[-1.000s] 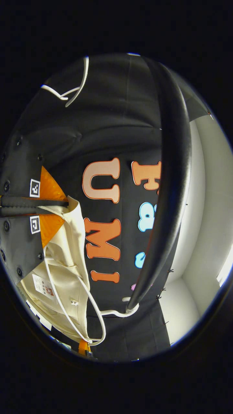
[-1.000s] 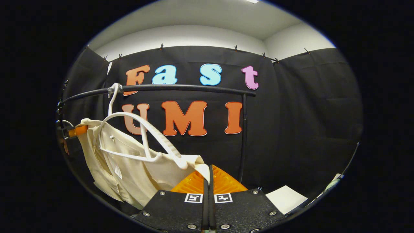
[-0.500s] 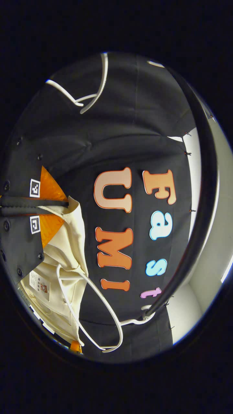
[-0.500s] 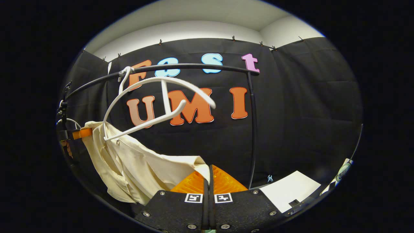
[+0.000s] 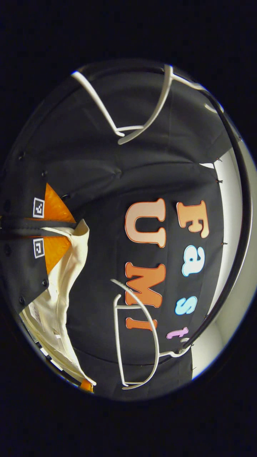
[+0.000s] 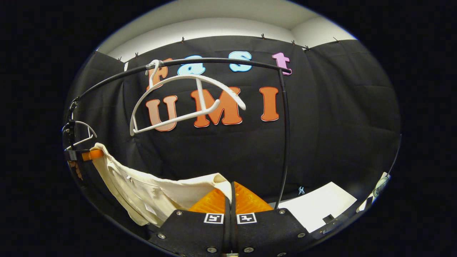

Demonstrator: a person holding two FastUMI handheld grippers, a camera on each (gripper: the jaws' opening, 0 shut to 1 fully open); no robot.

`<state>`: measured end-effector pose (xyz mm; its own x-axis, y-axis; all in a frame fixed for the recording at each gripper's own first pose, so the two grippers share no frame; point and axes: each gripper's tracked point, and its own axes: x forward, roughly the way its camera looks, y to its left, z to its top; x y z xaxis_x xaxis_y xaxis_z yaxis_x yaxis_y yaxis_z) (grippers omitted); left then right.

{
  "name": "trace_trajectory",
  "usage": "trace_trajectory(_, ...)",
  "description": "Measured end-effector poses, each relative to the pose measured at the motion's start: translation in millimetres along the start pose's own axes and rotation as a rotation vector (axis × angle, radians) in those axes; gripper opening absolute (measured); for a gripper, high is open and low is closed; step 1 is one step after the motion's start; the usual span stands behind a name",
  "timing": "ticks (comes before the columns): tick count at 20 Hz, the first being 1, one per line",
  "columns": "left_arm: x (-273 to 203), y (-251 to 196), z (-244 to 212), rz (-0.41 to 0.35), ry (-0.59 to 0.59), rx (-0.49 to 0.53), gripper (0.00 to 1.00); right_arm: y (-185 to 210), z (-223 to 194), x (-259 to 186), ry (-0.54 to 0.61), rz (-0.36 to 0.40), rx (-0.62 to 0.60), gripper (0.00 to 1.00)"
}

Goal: Grasp the clothes on the hanger with both hands and then place them into the laundry hamper below.

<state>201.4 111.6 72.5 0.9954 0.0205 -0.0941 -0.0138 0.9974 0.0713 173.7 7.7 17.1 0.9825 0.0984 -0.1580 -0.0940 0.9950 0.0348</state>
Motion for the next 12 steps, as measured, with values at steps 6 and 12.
trace_trajectory(6, -18.9, -37.8, -16.8, -0.056, 0.017, 0.006, 0.07, 2.0, -12.7, -9.4, 0.014, -0.013, -0.012, 0.0)
trace_trajectory(12, -18.1, -114.3, -34.5, -0.194, 0.076, -0.047, 0.06, 40.5, -19.3, -10.5, 0.021, 0.023, -0.002, 0.0)
